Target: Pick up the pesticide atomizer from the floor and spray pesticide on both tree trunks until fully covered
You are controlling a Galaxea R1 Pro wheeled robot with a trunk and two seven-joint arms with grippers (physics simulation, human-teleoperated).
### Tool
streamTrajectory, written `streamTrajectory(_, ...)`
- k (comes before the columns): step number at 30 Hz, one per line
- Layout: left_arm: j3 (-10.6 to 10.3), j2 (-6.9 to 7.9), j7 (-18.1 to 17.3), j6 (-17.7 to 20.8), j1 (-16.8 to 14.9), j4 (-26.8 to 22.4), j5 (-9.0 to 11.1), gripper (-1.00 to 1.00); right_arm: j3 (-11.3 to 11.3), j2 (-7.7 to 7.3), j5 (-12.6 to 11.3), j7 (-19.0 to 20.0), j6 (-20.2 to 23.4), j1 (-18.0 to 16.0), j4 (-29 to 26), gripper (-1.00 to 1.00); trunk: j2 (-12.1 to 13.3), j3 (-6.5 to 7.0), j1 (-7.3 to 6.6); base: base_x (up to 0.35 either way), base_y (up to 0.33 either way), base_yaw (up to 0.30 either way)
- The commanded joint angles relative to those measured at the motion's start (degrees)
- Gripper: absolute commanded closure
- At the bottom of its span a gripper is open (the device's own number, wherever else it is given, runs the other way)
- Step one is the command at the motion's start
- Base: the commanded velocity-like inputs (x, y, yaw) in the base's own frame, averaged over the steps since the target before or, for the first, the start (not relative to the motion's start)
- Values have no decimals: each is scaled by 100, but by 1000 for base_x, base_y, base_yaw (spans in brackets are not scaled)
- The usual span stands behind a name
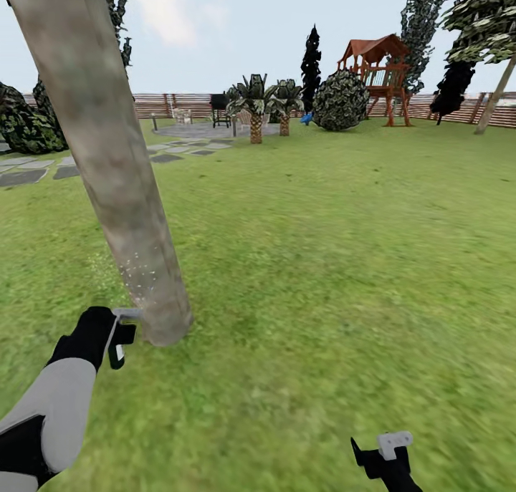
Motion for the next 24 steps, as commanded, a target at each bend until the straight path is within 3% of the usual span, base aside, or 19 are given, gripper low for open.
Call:
streamTrajectory(1, 0, -2, 3, -3, 21, -1, 10, 100, 0, 0, 0, 0, 0, 0, 1, -100, 0, 0, 0, 111, 0, 0)
streamTrajectory(5, 26, -63, 14, 0, 42, -18, 19, 100, 0, 0, 0, 0, 0, 0, 1, -100, 0, 0, 0, 245, 0, 0)
streamTrajectory(11, 21, -79, 17, 2, 37, -12, 20, 100, 0, 8, 0, 1, 0, 0, -7, -100, 0, 0, 0, 32, 0, 16)
streamTrajectory(16, 18, -87, 59, -80, 172, 86, 39, 100, 0, 9, 0, 0, 0, 0, -6, -100, 0, 0, 0, 1, 0, 238)
streamTrajectory(17, 18, -102, 68, -197, 216, 89, 82, 100, 0, 9, 0, 0, 0, 0, -7, -100, 0, 0, 0, 28, -7, 270)
streamTrajectory(18, 18, -188, 96, -622, 315, 120, 350, 100, 0, 9, 0, 0, 0, 0, -6, -100, 0, 0, 0, 142, -94, 161)
streamTrajectory(20, 12, -281, 245, -911, 388, 316, 635, 100, 0, 7, 0, 0, 0, 0, -3, -100, 0, 0, 0, 185, -162, 62)
streamTrajectory(24, 8, -305, 835, -1022, 422, 486, 773, 100, 0, 9, 0, 0, 0, 0, -2, -100, 0, 0, 0, 200, -199, 12)
